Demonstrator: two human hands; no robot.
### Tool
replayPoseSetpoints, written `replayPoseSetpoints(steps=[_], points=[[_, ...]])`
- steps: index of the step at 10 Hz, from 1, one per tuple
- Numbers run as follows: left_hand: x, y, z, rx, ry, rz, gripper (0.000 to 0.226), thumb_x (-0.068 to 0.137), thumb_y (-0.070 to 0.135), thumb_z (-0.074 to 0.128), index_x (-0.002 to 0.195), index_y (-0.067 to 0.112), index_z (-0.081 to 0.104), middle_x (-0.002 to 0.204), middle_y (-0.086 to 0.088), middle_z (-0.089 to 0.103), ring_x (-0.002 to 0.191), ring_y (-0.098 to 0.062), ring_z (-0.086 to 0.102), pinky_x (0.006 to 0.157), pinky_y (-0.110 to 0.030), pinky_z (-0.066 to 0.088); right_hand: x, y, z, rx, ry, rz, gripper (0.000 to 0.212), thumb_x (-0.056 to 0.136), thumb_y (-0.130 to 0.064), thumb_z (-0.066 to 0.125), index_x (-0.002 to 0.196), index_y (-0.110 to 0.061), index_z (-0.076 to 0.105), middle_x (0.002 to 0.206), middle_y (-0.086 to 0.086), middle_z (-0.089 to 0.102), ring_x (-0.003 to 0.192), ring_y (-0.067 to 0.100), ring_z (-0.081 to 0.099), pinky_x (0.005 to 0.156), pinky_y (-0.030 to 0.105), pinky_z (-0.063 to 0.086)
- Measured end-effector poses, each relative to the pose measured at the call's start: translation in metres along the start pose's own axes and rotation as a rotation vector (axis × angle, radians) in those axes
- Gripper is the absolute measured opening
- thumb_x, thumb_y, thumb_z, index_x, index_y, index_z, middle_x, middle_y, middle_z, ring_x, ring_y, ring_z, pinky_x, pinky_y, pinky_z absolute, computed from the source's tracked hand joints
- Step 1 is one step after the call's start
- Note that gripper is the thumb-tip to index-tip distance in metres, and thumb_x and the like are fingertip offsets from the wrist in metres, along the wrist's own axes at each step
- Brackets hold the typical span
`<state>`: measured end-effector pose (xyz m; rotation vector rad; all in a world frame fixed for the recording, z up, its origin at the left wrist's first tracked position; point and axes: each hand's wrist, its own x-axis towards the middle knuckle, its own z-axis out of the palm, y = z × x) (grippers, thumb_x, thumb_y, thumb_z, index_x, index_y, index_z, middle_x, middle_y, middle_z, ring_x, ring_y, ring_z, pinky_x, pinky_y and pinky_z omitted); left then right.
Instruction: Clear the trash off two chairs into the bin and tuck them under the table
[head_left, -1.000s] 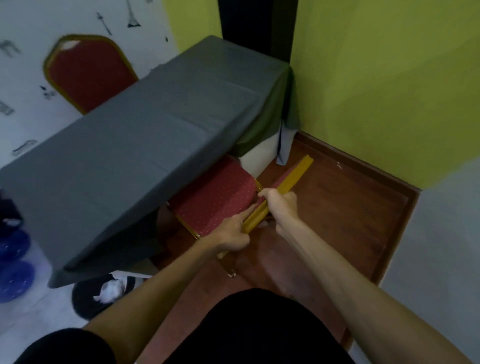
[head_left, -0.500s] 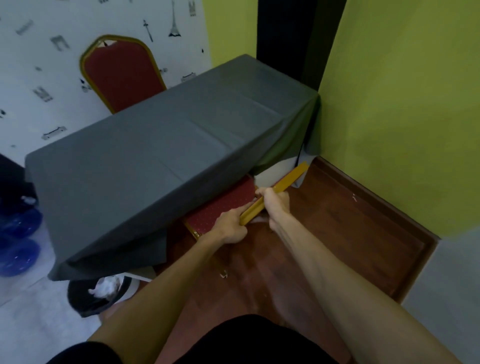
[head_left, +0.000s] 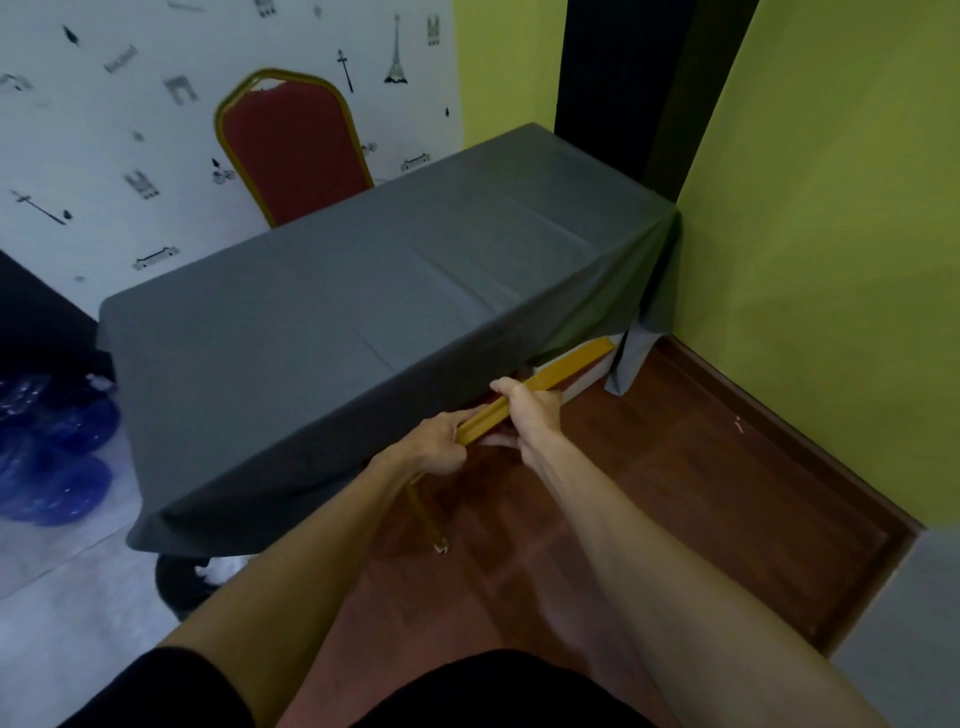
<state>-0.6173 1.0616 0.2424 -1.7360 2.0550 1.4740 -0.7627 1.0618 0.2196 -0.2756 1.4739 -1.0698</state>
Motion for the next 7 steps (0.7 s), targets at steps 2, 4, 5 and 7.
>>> replayPoseSetpoints(steps=[2,4,5,7], points=[[0.002,-0.002,0.003,-0.007,0.008,0.0,0.078,0.084,0.007,0.055,0.146,0.051,0.036,0.102,-0.006,0.068,0.088,-0.024,0.068,0.078,-0.038,0.06,0.001,0.001,-0.001,-0.012,-0.016,-0.026,0.079,0.065,-0.031,0.084,0.131,-0.012,0.046,0.115,0.021,0.069,0.09,0.035,0.077,0.06,0.051,0.064],[0.002,-0.008,0.011,0.007,0.07,0.026,0.077,0.086,0.006,0.055,0.148,0.047,0.034,0.105,-0.006,0.069,0.09,-0.023,0.07,0.085,-0.044,0.06,-0.004,0.006,-0.004,-0.031,-0.036,-0.024,0.085,0.061,-0.042,0.09,0.129,-0.008,0.053,0.117,0.017,0.07,0.098,0.031,0.074,0.066,0.052,0.066],[0.001,-0.006,0.004,-0.006,0.044,0.026,0.078,0.086,0.006,0.058,0.151,0.04,0.03,0.109,-0.008,0.067,0.094,-0.024,0.069,0.086,-0.041,0.06,-0.017,-0.002,-0.006,-0.138,-0.026,-0.031,0.068,0.076,-0.037,0.086,0.128,-0.006,0.056,0.118,0.015,0.07,0.103,0.028,0.072,0.07,0.044,0.067],[-0.008,0.013,-0.057,-0.032,-0.075,0.023,0.074,0.081,0.013,0.072,0.148,0.026,0.042,0.142,-0.005,0.051,0.127,-0.028,0.052,0.105,-0.05,0.047,-0.062,-0.061,0.0,-0.293,0.068,-0.083,0.065,0.095,-0.029,0.067,0.15,-0.01,0.038,0.149,0.016,0.049,0.131,0.037,0.054,0.101,0.048,0.054]])
